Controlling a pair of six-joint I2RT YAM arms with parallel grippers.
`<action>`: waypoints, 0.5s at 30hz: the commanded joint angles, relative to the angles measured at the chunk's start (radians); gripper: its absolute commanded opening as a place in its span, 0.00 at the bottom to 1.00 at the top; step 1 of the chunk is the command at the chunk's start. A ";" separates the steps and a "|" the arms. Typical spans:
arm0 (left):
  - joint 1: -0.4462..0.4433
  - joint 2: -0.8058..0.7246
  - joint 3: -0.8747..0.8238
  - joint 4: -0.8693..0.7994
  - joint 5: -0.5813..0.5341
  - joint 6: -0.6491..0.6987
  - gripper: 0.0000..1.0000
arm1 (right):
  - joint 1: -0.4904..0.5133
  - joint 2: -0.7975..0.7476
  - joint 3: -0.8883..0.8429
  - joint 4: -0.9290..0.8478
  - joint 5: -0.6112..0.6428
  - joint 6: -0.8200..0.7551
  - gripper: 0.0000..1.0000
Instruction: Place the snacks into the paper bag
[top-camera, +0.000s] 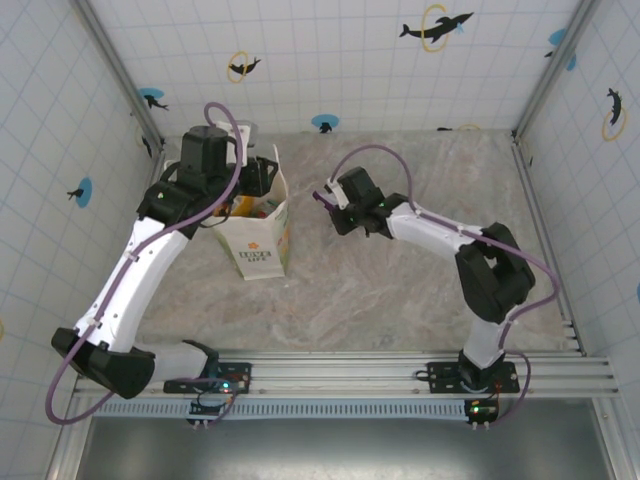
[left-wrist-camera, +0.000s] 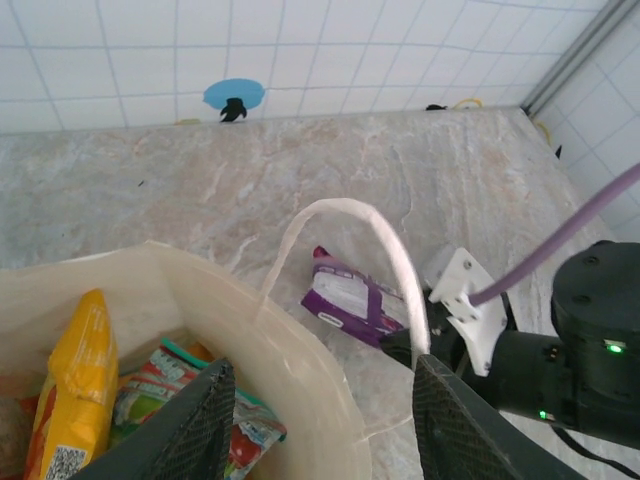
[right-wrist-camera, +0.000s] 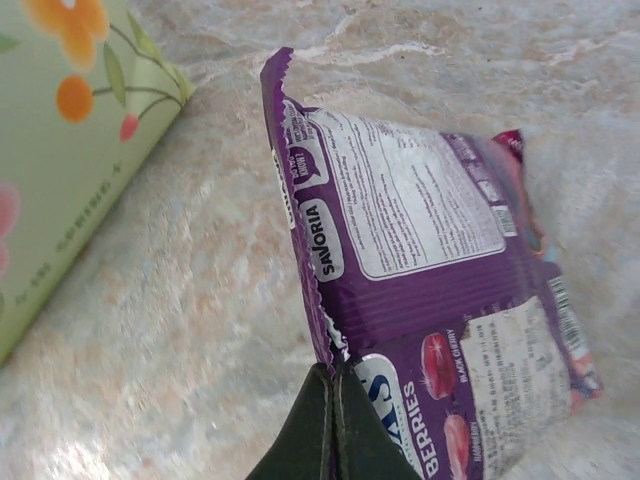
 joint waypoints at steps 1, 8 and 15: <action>0.004 -0.027 -0.007 0.031 0.068 0.067 0.49 | -0.014 -0.102 -0.041 0.017 0.024 -0.084 0.00; 0.003 -0.039 -0.056 0.048 0.222 0.182 0.48 | -0.080 -0.206 -0.065 -0.052 -0.058 -0.149 0.00; -0.032 -0.063 -0.145 0.106 0.387 0.296 0.48 | -0.142 -0.310 -0.119 -0.086 -0.259 -0.261 0.00</action>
